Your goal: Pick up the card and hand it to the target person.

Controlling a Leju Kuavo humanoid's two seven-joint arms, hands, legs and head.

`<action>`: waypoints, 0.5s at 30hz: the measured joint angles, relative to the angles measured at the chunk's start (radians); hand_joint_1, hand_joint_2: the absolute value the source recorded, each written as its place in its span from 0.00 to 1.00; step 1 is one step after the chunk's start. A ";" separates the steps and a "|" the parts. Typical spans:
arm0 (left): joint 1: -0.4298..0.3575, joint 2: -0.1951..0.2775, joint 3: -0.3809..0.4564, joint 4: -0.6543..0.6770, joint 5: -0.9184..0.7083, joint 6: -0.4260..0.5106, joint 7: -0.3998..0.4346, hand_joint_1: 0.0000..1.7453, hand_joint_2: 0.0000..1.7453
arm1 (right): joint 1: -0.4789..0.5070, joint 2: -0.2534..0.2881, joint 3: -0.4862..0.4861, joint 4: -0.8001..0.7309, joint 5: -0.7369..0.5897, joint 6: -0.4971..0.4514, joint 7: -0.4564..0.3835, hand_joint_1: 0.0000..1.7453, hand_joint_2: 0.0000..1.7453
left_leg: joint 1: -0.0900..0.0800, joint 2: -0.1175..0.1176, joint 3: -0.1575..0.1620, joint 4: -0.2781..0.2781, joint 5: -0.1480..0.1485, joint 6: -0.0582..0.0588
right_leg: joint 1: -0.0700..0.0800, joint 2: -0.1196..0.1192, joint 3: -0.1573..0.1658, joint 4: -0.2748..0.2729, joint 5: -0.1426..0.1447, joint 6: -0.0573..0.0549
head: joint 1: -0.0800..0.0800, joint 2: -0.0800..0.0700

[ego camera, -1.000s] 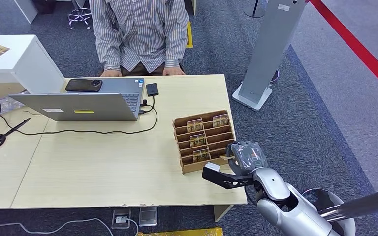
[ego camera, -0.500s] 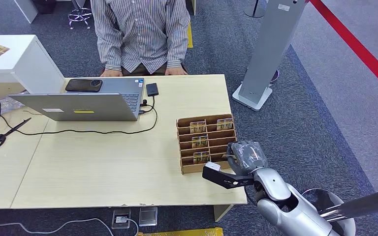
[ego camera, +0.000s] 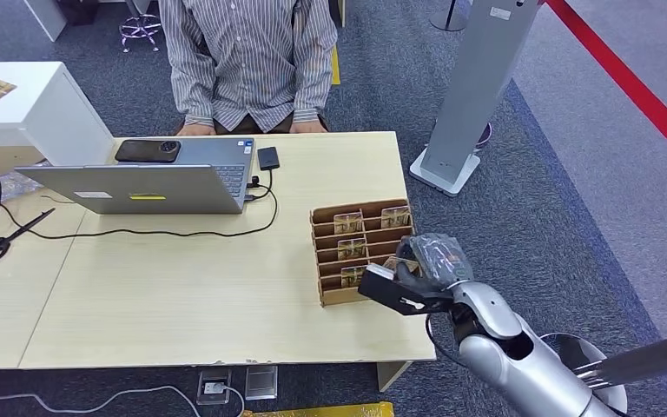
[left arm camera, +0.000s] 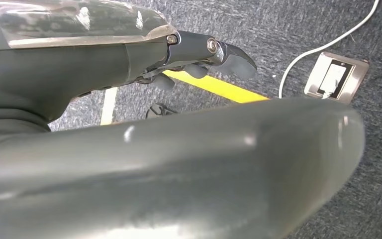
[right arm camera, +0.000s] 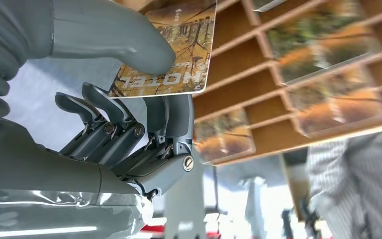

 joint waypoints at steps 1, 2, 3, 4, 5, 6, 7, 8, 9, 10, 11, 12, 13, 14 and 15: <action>0.000 0.001 0.000 0.000 0.000 -0.001 0.002 0.00 0.00 | -0.016 -0.005 -0.002 -0.018 -0.033 0.038 0.008 1.00 1.00 | 0.000 0.000 0.000 0.000 0.000 0.000 | 0.000 0.000 0.000 0.000 0.000 0.000 | 0.000 0.000; 0.000 0.002 0.000 0.000 0.000 -0.002 0.003 0.00 0.00 | -0.033 -0.010 -0.004 -0.036 -0.064 0.077 0.015 1.00 1.00 | 0.000 0.000 0.000 0.000 0.000 0.000 | 0.000 0.000 0.000 0.000 0.000 0.000 | 0.000 0.000; 0.001 0.003 0.000 0.000 0.000 -0.003 0.004 0.00 0.00 | -0.051 -0.017 -0.005 -0.057 -0.098 0.115 0.019 1.00 1.00 | 0.000 0.000 0.000 0.000 0.000 0.000 | 0.000 0.000 0.000 0.000 0.000 0.000 | 0.000 0.000; 0.001 0.005 0.000 0.000 0.000 -0.005 0.005 0.00 0.00 | -0.070 -0.024 -0.007 -0.078 -0.132 0.146 0.020 1.00 1.00 | 0.000 0.000 0.000 0.000 0.000 0.000 | 0.000 0.000 0.000 0.000 0.000 0.000 | 0.000 0.000; 0.001 0.007 0.000 0.000 0.000 -0.006 0.007 0.00 0.00 | -0.089 -0.032 -0.009 -0.100 -0.164 0.168 0.020 1.00 1.00 | 0.000 0.000 0.000 0.000 0.000 0.000 | 0.000 0.000 0.000 0.000 0.000 0.000 | 0.000 0.000; 0.001 0.008 0.000 0.000 0.000 -0.007 0.009 0.00 0.00 | -0.107 -0.037 -0.011 -0.122 -0.191 0.185 0.020 1.00 1.00 | 0.000 0.000 0.000 0.000 0.000 0.000 | 0.000 0.000 0.000 0.000 0.000 0.000 | 0.000 0.000; 0.001 0.009 0.000 0.000 0.000 -0.007 0.011 0.00 0.00 | -0.125 -0.042 -0.014 -0.142 -0.209 0.194 0.020 1.00 1.00 | 0.000 0.000 0.000 0.000 0.000 0.000 | 0.000 0.000 0.000 0.000 0.000 0.000 | 0.000 0.000; 0.001 0.009 0.000 0.000 0.000 -0.008 0.013 0.00 0.00 | -0.142 -0.045 -0.016 -0.161 -0.220 0.201 0.020 1.00 1.00 | 0.000 0.000 0.000 0.000 0.000 0.000 | 0.000 0.000 0.000 0.000 0.000 0.000 | 0.000 0.000; 0.001 0.009 0.000 0.000 0.000 -0.009 0.014 0.00 0.00 | -0.158 -0.047 -0.017 -0.177 -0.226 0.206 0.019 1.00 1.00 | 0.000 0.000 0.000 0.000 0.000 0.000 | 0.000 0.000 0.000 0.000 0.000 0.000 | 0.000 0.000; 0.001 0.009 0.000 0.000 0.000 -0.011 0.015 0.00 0.00 | -0.173 -0.048 -0.018 -0.191 -0.228 0.209 0.017 1.00 1.00 | 0.000 0.000 0.000 0.000 0.000 0.000 | 0.000 0.000 0.000 0.000 0.000 0.000 | 0.000 0.000; 0.001 0.009 0.000 0.000 0.000 -0.012 0.016 0.00 0.00 | -0.185 -0.049 -0.019 -0.201 -0.223 0.210 0.014 1.00 1.00 | 0.000 0.000 0.000 0.000 0.000 0.000 | 0.000 0.000 0.000 0.000 0.000 0.000 | 0.000 0.000; 0.001 0.009 0.000 0.000 0.000 -0.013 0.016 0.00 0.00 | -0.195 -0.048 -0.019 -0.209 -0.208 0.208 0.011 1.00 1.00 | 0.000 0.000 0.000 0.000 0.000 0.000 | 0.000 0.000 0.000 0.000 0.000 0.000 | 0.000 0.000; 0.000 0.009 0.000 0.000 -0.001 -0.014 0.017 0.00 0.00 | -0.204 -0.047 -0.018 -0.214 -0.182 0.201 0.007 1.00 1.00 | 0.000 0.000 -0.001 0.000 0.000 0.000 | 0.000 0.000 0.000 0.000 0.000 0.000 | 0.001 0.000; 0.000 0.009 0.000 0.000 -0.002 -0.014 0.017 0.00 0.00 | -0.212 -0.044 -0.017 -0.216 -0.149 0.188 0.000 1.00 1.00 | 0.000 0.000 -0.001 0.000 0.000 0.000 | 0.000 0.000 0.000 0.000 0.000 0.000 | 0.000 0.000; 0.000 0.009 0.000 0.000 -0.005 -0.014 0.017 0.00 0.00 | -0.219 -0.041 -0.016 -0.217 -0.113 0.167 -0.009 1.00 1.00 | 0.000 0.000 -0.001 0.000 0.000 0.000 | 0.000 0.000 0.000 0.000 0.000 0.000 | 0.001 0.000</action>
